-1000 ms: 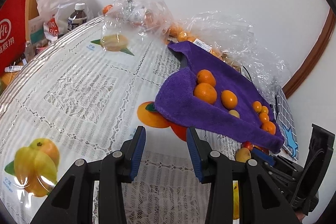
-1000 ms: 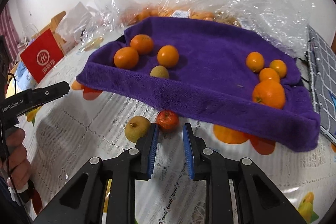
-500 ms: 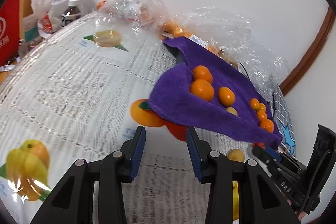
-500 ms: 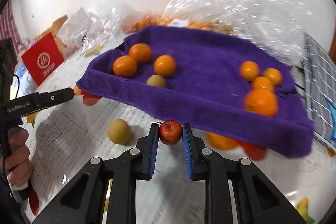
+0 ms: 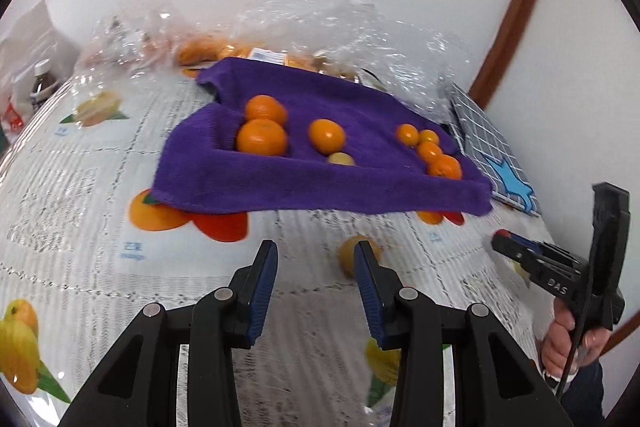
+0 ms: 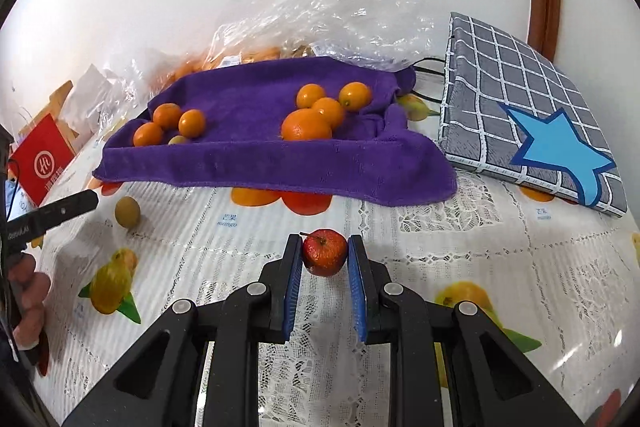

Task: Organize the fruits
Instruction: 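Grasp a small green fruit with the left gripper while the right holds the red apple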

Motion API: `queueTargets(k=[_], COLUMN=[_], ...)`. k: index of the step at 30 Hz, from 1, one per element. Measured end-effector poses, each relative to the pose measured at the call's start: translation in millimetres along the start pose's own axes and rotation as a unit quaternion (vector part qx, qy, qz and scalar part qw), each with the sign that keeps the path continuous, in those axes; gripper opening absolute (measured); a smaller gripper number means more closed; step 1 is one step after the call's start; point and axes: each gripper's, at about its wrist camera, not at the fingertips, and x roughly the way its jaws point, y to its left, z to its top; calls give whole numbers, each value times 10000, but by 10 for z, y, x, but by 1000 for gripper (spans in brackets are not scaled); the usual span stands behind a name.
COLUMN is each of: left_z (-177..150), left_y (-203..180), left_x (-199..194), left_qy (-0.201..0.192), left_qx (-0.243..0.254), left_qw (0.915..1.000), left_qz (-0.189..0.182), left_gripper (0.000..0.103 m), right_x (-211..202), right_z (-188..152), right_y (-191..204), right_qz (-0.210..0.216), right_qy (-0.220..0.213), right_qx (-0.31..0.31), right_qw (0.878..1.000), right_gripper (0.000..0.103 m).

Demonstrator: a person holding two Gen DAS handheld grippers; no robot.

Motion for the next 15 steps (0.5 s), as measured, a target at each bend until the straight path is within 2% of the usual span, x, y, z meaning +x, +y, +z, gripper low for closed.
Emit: queueTargets(k=[3, 5, 10, 15], left_z=[-10, -18, -35, 27], left_y=[-80, -166, -314, -435], left_x=[28, 68, 146, 311], left_qy=[112, 234, 370, 471], left_qx=[72, 218, 406, 447], left_qw=[9999, 9995, 9985, 9974], left_qz=[-26, -5, 19, 306], left_gripper=[37, 37, 37, 37], right_x=[63, 61, 52, 69], right_z=[11, 6, -2, -3], right_y=[85, 101, 32, 58], right_qz=[-58, 57, 207, 209], right_qy=[151, 148, 141, 184], right_qx=[-203, -272, -99, -149], right_qw=[9997, 9995, 9996, 9995], right_gripper=[23, 23, 23, 23])
